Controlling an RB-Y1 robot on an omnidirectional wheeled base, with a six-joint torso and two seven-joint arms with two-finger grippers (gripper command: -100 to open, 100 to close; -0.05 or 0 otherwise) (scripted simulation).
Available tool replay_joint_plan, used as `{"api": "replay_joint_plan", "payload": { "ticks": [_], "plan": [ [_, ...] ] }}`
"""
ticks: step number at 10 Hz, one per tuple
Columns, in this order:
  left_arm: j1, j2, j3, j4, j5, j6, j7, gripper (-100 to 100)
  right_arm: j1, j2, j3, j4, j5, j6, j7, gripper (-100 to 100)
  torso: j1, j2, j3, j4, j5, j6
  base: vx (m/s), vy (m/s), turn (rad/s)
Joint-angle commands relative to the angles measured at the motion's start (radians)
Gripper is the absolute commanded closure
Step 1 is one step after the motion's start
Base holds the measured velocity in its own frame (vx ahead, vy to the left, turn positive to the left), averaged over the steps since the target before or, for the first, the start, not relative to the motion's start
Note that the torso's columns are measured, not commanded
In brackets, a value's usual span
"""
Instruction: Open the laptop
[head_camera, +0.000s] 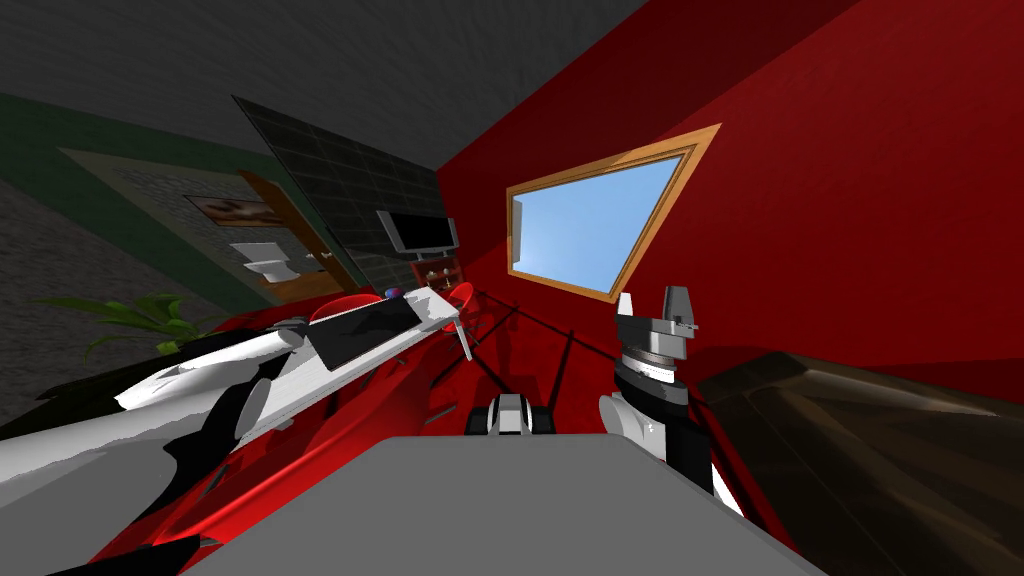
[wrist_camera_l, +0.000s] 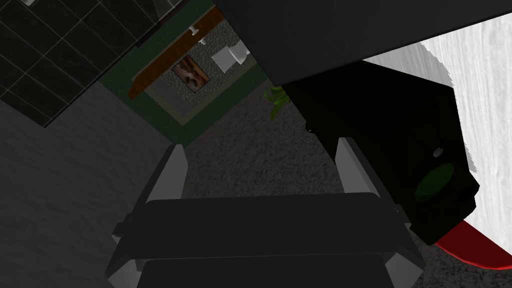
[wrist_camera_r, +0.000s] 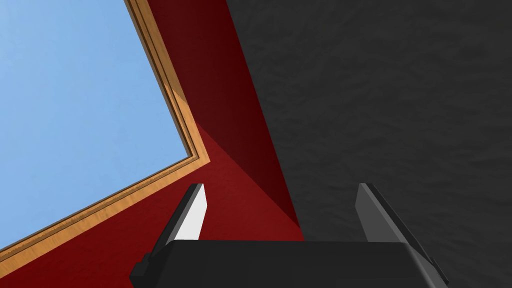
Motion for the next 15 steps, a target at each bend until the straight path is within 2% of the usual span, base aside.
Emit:
{"api": "replay_joint_plan", "payload": {
  "ticks": [1,2,4,5,6,7,8,10,11,12,14,15],
  "plan": [
    [-0.004,0.003,-0.032,0.006,-0.019,-0.005,0.075,-100,0.0,0.0,0.0,0.0,0.0,0.0,0.0,0,0.0,0.0,0.0,0.0,0.0,0.0,-0.01,0.01,0.002],
    [-0.015,0.01,-0.082,0.022,-0.059,-0.015,0.1,-100,0.0,0.0,0.0,0.0,0.0,0.0,0.0,0,0.0,0.0,0.0,0.0,0.0,-0.001,-0.016,0.026,-0.033],
    [-0.015,0.01,-0.09,0.022,-0.059,-0.015,0.167,-100,0.0,0.0,0.0,0.0,0.0,0.0,0.0,0,0.0,0.0,0.0,0.0,0.0,0.0,-0.015,0.015,-0.014],
    [-0.027,0.017,-0.131,0.039,-0.1,-0.025,0.203,-100,0.0,0.0,0.0,0.0,0.0,0.0,0.0,0,-0.001,0.0,0.0,0.0,0.0,-0.001,-0.018,0.017,-0.043],
    [-0.027,0.017,-0.149,0.039,-0.1,-0.025,0.233,-100,0.0,0.0,0.0,0.0,0.0,0.0,0.0,0,0.0,0.0,0.0,0.0,0.0,0.0,-0.019,0.021,-0.026],
    [-0.027,0.017,-0.149,0.039,-0.1,-0.025,0.259,-100,0.0,0.0,0.0,0.0,0.0,0.0,0.0,0,0.0,0.0,0.0,0.0,0.0,-0.001,-0.012,0.01,0.006],
    [-0.038,0.024,-0.195,0.055,-0.14,-0.035,0.288,-100,0.0,0.0,0.0,0.0,0.0,0.0,0.0,0,0.0,0.0,0.0,0.0,0.0,-0.001,-0.022,0.02,-0.036],
    [-0.038,0.024,-0.208,0.055,-0.14,-0.035,0.342,-100,0.0,0.0,0.0,0.0,0.0,0.0,0.0,0,0.0,0.0,0.0,0.0,0.0,0.0,-0.016,0.016,-0.014],
    [-0.038,0.024,-0.208,0.055,-0.14,-0.035,0.351,-100,0.0,0.0,0.0,0.0,0.0,0.0,0.0,0,0.0,0.0,0.0,0.0,0.0,-0.001,0.0,0.0,0.0],
    [-0.05,0.032,-0.257,0.071,-0.18,-0.045,0.391,-100,0.0,0.0,0.0,0.0,0.0,0.0,0.0,0,-0.001,-0.001,0.0,0.0,0.0,0.0,-0.016,0.014,-0.042],
    [-0.05,0.032,-0.267,0.071,-0.18,-0.045,0.443,-100,0.0,0.0,0.0,0.0,0.0,0.0,0.0,0,0.0,0.0,0.0,0.0,0.0,-0.001,-0.016,0.015,-0.014],
    [-0.061,0.039,-0.315,0.088,-0.22,-0.055,0.472,-100,0.0,0.0,0.0,0.0,0.0,0.0,0.0,0,0.0,0.0,0.0,0.0,0.0,-0.001,-0.023,0.022,-0.032]
  ]
}}
